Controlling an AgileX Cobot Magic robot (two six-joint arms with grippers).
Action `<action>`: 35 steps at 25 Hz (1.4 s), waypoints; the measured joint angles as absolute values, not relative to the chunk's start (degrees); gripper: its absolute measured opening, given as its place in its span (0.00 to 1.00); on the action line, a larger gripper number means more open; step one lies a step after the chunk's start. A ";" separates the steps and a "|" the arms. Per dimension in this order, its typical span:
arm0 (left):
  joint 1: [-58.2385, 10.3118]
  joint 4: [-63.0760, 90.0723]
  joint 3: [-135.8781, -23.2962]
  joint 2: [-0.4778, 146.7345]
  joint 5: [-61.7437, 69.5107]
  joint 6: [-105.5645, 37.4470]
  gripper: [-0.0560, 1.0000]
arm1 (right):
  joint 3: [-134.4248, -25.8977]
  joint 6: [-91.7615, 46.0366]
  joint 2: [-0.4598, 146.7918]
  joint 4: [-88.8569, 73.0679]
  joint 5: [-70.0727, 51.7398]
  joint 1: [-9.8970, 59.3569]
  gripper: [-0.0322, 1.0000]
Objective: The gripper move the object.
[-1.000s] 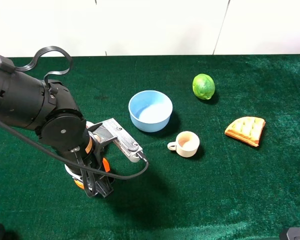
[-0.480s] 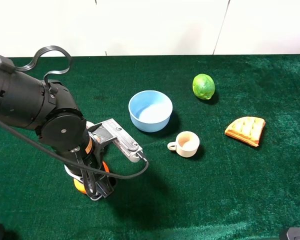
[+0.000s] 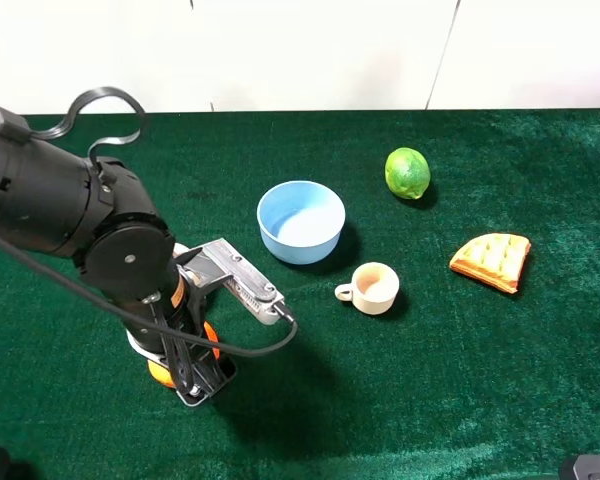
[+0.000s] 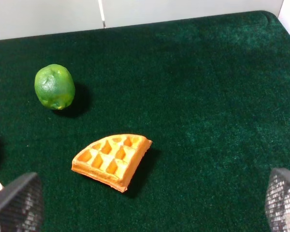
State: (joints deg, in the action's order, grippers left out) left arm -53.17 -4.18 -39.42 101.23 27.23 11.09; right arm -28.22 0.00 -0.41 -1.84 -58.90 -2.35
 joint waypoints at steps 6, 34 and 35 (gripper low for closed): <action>-53.17 -3.94 -40.76 100.55 30.17 11.09 0.99 | -28.22 0.00 -0.41 -1.84 -58.90 -2.35 0.70; -53.00 -9.35 -55.19 80.87 53.97 13.81 0.99 | -28.22 0.00 -0.41 -1.84 -58.90 -2.35 0.70; -53.00 -9.55 -56.48 80.87 54.46 13.69 0.99 | -28.22 0.00 -0.41 -1.84 -58.90 -2.35 0.70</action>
State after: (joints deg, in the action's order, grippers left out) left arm -53.00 -9.55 -56.48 80.87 54.46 13.69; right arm -28.22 0.00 -0.41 -1.84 -58.90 -2.35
